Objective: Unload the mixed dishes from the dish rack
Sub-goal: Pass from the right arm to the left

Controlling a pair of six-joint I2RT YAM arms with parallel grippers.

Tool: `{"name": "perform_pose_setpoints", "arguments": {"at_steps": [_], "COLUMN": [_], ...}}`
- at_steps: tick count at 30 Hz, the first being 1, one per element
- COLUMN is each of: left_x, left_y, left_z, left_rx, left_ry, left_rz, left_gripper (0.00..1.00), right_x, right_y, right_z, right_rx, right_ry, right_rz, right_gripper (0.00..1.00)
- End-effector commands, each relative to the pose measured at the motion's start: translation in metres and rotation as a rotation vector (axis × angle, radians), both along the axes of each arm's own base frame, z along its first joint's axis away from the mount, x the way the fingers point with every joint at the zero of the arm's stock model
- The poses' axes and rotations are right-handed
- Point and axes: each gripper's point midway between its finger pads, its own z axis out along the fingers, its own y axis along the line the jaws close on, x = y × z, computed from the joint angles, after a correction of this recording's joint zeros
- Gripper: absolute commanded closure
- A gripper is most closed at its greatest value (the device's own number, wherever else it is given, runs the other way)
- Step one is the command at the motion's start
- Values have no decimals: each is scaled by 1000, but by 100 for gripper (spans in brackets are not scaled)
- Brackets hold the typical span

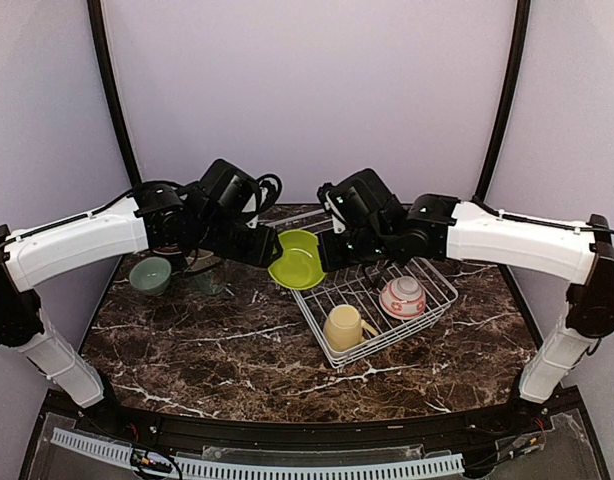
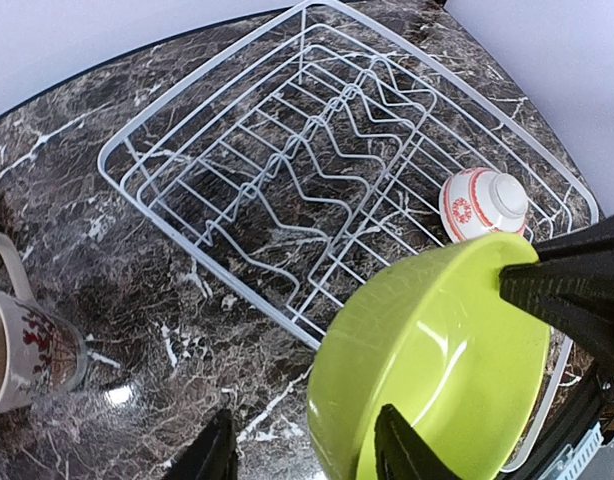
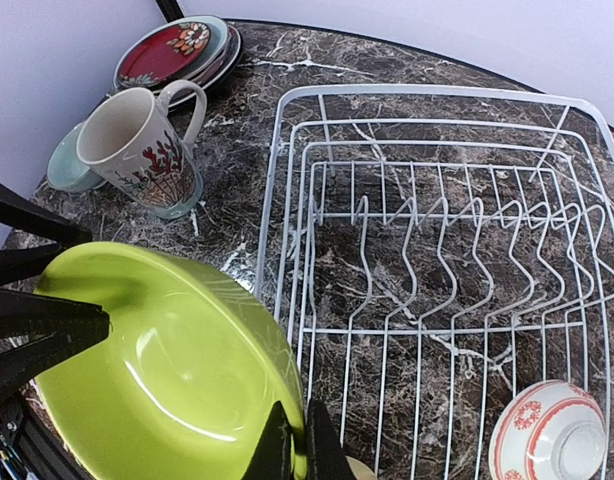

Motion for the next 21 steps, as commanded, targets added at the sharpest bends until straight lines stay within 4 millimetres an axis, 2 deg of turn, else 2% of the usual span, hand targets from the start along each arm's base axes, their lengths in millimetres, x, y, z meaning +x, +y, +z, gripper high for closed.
{"name": "perform_pose_setpoints", "arguments": {"at_steps": [1,7,13,21], "left_x": [-3,-7,-12,-22], "left_y": [19,30,32,39], "left_z": [2,-5,-12,-19], "left_rx": [55,81,80,88], "left_ry": [5,30,62,97], "left_rz": [71,105,109,111], "left_gripper": [58,70,76,87], "right_x": [4,-4,-15,-23], "right_y": [16,34,59,71], "right_z": [14,12,6,6], "right_rx": [0,3,35,60], "right_ry": [-86,-104,-79,-80], "right_rz": [-21,5,65,91], "right_gripper": [100,100,100,100]}}
